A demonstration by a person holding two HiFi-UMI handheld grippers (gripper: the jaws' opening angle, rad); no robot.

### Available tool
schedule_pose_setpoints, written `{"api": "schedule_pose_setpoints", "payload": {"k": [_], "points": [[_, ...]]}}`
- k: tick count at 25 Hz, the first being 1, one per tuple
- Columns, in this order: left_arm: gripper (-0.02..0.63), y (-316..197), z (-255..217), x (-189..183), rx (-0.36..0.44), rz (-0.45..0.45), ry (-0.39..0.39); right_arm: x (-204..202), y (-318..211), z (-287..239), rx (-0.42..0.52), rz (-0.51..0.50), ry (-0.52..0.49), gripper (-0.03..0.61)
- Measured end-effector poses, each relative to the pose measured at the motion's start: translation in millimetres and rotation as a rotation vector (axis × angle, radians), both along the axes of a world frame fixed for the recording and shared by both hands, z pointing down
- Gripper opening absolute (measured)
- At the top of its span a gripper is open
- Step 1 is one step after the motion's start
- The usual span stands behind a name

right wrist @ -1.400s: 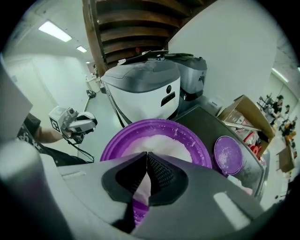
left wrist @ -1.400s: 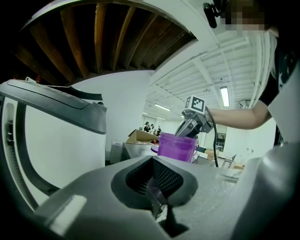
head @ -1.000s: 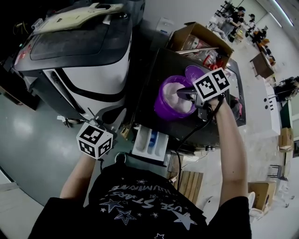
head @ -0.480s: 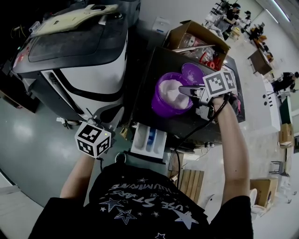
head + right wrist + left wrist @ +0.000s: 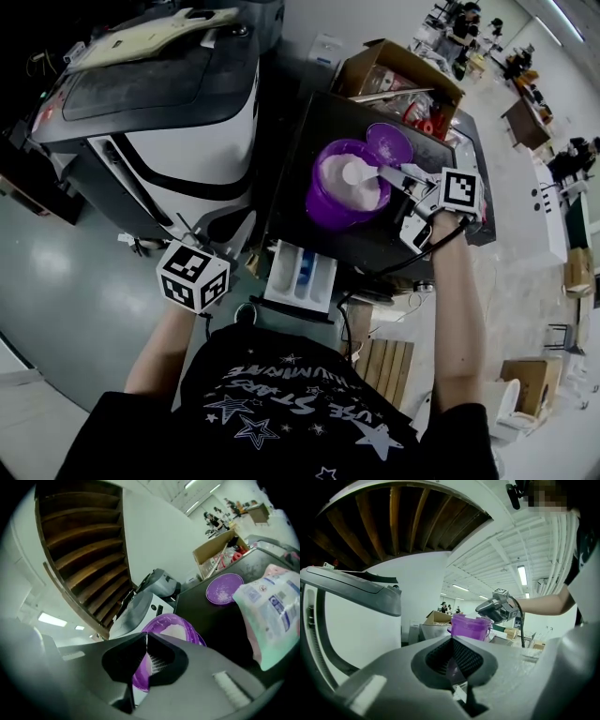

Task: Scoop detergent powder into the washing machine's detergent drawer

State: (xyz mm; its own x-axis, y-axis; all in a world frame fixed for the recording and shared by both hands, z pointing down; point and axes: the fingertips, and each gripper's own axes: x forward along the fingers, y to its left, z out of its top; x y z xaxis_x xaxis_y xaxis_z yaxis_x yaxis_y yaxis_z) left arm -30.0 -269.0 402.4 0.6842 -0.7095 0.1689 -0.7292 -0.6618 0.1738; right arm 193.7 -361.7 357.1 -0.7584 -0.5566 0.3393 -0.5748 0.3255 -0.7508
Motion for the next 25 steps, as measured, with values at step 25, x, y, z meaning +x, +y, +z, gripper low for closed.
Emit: {"api": "schedule_pose_setpoints", "payload": {"k": [25], "points": [[0.002, 95, 7, 27, -0.032, -0.051, -0.072, -2, 120, -13, 0.039, 0.107, -0.498, 0.035]]}}
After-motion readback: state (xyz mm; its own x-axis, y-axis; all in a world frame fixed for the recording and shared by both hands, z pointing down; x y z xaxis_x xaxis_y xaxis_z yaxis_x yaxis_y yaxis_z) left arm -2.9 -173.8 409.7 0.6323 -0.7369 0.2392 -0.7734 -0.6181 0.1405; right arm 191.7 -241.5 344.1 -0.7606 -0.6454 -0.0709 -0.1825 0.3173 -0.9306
